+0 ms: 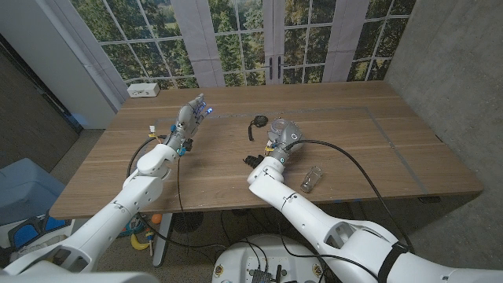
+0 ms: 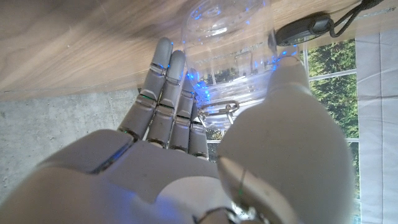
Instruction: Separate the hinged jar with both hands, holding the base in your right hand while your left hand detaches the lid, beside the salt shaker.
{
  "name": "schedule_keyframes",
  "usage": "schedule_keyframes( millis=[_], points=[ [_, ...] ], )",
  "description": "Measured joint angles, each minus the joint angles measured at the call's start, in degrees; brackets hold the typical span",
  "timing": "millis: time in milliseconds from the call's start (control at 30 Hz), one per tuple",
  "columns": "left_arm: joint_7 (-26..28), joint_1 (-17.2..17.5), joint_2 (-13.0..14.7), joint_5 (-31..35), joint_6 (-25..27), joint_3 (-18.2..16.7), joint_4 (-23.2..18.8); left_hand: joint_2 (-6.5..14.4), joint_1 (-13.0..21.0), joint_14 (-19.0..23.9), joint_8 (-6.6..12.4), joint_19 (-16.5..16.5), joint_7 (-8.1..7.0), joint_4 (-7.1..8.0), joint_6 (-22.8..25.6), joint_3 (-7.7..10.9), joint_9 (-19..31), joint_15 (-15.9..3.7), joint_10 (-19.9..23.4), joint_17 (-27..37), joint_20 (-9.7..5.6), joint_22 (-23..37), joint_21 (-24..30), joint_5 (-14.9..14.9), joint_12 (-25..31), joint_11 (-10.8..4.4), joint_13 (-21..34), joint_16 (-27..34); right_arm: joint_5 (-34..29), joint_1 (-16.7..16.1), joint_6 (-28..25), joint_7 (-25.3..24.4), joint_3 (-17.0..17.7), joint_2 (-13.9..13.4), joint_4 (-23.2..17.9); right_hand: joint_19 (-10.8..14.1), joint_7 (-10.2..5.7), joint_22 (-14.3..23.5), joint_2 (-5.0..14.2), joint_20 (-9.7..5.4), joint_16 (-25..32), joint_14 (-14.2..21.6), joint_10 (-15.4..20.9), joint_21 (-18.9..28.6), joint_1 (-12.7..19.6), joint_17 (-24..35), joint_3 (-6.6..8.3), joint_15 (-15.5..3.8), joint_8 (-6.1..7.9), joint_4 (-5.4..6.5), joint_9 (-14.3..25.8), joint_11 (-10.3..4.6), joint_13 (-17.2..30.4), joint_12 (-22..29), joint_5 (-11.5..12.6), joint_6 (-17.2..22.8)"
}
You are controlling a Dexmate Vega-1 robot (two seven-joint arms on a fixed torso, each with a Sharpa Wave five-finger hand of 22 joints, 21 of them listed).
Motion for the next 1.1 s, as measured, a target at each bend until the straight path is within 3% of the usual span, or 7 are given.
schedule_keyframes(
  millis=[233,300,433,567,600,767,1100],
  points=[
    [0.55,0.17,0.12,0.34,0.35,0.16,-0.74,0.00,0.00,0.00,0.00,0.00,0.00,-0.33,0.00,-0.30,0.00,0.00,0.00,0.00,0.00,0.00,-0.43,0.00,0.00,0.00,0.00,0.00,0.95,-1.58,3.96,0.13,-0.65,-4.07,-4.65,-0.19,0.10,-0.57,-0.97,0.19,-0.64,0.67,1.33,1.61,0.97,3.67,0.00,0.67,0.46,0.00,-0.42,0.30,-0.15,-0.44,-0.37,1.52],
    [0.67,0.20,0.12,0.41,0.40,0.21,-0.87,0.00,0.00,0.26,0.24,0.03,-0.22,-1.16,0.23,-0.47,0.00,0.25,0.17,-0.15,-0.03,0.00,-0.43,-0.15,0.41,-0.17,0.00,0.00,1.46,-1.86,5.35,0.30,-0.79,-4.96,-5.72,-0.37,0.21,-0.62,-0.97,0.37,-0.84,0.83,1.73,1.92,0.97,4.34,0.00,0.83,0.81,0.00,-0.60,-0.09,-0.46,-0.83,-0.40,1.82],
    [1.20,0.22,0.13,0.89,0.54,0.37,-1.30,0.41,0.45,1.90,0.45,0.85,-1.05,-3.19,2.12,-1.14,0.30,0.30,1.85,-0.30,-0.23,0.00,-0.81,-0.91,0.67,-0.33,0.00,0.23,2.88,-3.11,8.52,1.15,-1.06,-8.59,-10.04,-0.40,0.33,-0.84,-0.97,0.40,-0.90,0.83,2.04,2.49,0.97,5.81,0.00,0.83,1.06,0.00,-0.86,0.21,-0.65,-0.84,-0.45,2.12],
    [1.71,0.22,0.35,1.45,0.95,0.58,-1.78,0.85,2.07,5.25,0.89,2.70,-1.66,-6.79,3.97,-1.29,0.31,0.71,5.14,-0.22,-0.18,0.00,-1.04,-1.73,1.39,0.13,0.00,0.73,3.98,-3.31,10.89,1.80,-1.06,-9.16,-10.71,-0.40,0.52,-1.07,-0.97,0.40,-0.99,1.02,2.28,2.93,0.97,6.62,0.00,1.03,1.06,0.00,-1.13,0.44,-0.88,-1.26,-0.53,2.31],
    [1.79,0.22,0.48,1.58,1.07,0.66,-1.95,0.97,2.48,6.04,1.08,3.01,-1.62,-7.61,4.63,-1.28,0.30,0.80,6.00,-0.17,0.12,0.00,-1.15,-1.82,1.51,0.26,0.00,0.89,4.60,-4.21,12.04,2.22,-0.96,-11.32,-13.44,-0.40,0.52,-1.08,-0.97,0.40,-1.10,1.03,2.35,3.02,0.97,6.63,0.00,1.03,1.06,0.00,-1.13,0.51,-0.97,-1.27,-0.62,2.31],
    [2.17,-0.18,1.13,2.36,1.72,1.13,-2.67,1.02,4.37,9.91,1.52,4.74,-1.36,-11.57,8.17,-1.08,0.30,1.03,10.61,-0.13,0.62,0.00,-1.46,-2.26,2.17,0.92,0.28,0.89,6.46,-5.12,14.92,3.69,-0.51,-13.27,-16.31,-0.40,0.83,-1.56,-0.97,0.40,-1.46,1.03,2.66,3.64,0.97,7.82,0.00,1.03,1.06,0.00,-1.53,0.82,-1.46,-1.66,-0.68,2.62],
    [3.69,-1.36,2.94,6.09,4.12,2.26,-4.18,2.25,7.84,11.58,1.52,5.75,-1.64,-14.87,10.26,0.64,0.58,1.12,12.46,-0.13,1.03,0.00,-1.91,-2.26,2.66,1.19,0.28,0.89,9.68,-7.34,16.84,7.46,1.17,-17.57,-24.41,-0.74,1.54,-2.10,-1.11,0.74,-2.23,1.33,3.68,4.81,1.11,10.76,0.00,1.33,1.00,0.00,-2.18,1.24,-1.76,-2.38,-0.20,3.34]
  ],
)
